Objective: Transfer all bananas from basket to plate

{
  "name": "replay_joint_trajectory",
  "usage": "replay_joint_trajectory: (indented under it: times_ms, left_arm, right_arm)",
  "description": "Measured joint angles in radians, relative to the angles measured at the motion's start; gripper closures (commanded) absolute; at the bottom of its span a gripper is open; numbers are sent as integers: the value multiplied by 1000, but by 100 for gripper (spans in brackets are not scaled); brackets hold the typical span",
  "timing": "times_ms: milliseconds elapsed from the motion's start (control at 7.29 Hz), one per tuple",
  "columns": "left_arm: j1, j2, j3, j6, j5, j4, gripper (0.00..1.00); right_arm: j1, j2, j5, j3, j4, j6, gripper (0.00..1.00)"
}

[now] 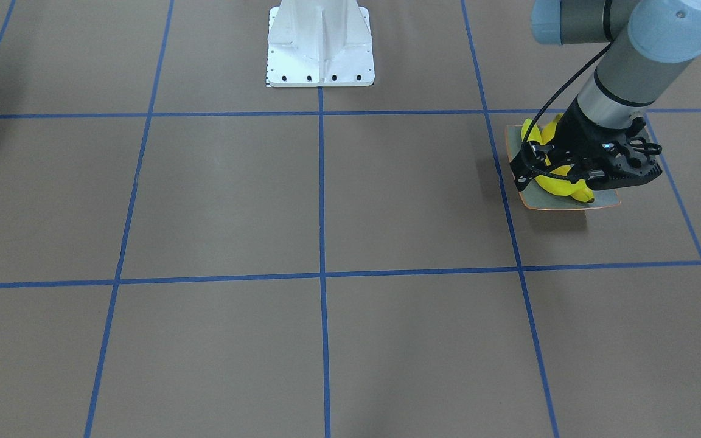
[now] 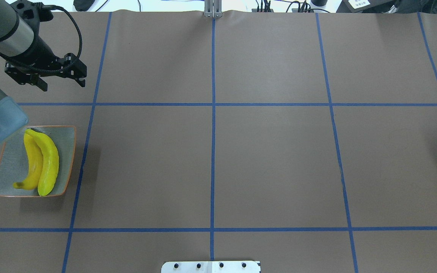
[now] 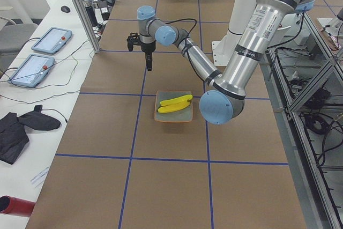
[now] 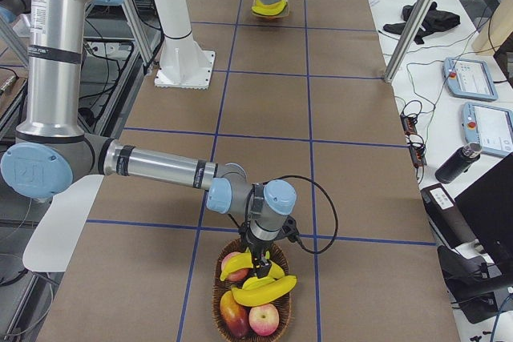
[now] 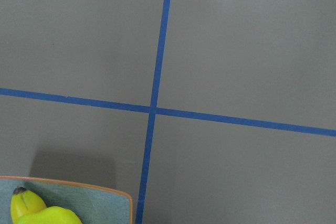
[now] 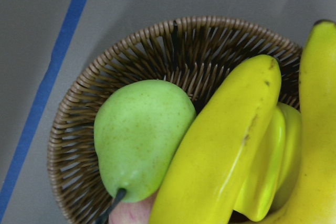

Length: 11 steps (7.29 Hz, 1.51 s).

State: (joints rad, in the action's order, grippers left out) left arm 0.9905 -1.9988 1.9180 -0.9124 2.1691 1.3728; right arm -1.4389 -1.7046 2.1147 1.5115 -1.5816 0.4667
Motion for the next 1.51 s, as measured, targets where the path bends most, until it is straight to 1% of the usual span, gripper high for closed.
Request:
replay_joint_trajectory:
  times_ms: [137, 274, 412, 686, 823, 1098, 1372, 1509]
  left_arm:
    - [-1, 0, -1, 1, 0, 0, 0]
    - [-1, 0, -2, 1, 0, 0, 0]
    - [-1, 0, -2, 0, 0, 0, 0]
    - [-2, -1, -2, -3, 0, 0, 0]
    - [-2, -3, -2, -5, 0, 0, 0]
    - [-3, -5, -2, -8, 0, 0, 0]
    - [-3, -7, -4, -9, 1, -1, 0]
    - [-3, -7, -7, -8, 2, 0, 0]
  right_arm:
    - [0, -1, 8, -2, 0, 0, 13]
    - [0, -1, 10, -4, 0, 0, 19]
    - [0, -1, 10, -6, 0, 1, 38]
    - [0, -1, 6, -6, 2, 7, 91]
    - [0, 0, 2, -4, 3, 13, 100]
    - [-13, 2, -4, 18, 1, 19, 100]
    - [-92, 0, -4, 71, -17, 30, 100]
    - [-143, -2, -2, 113, -46, 46, 100]
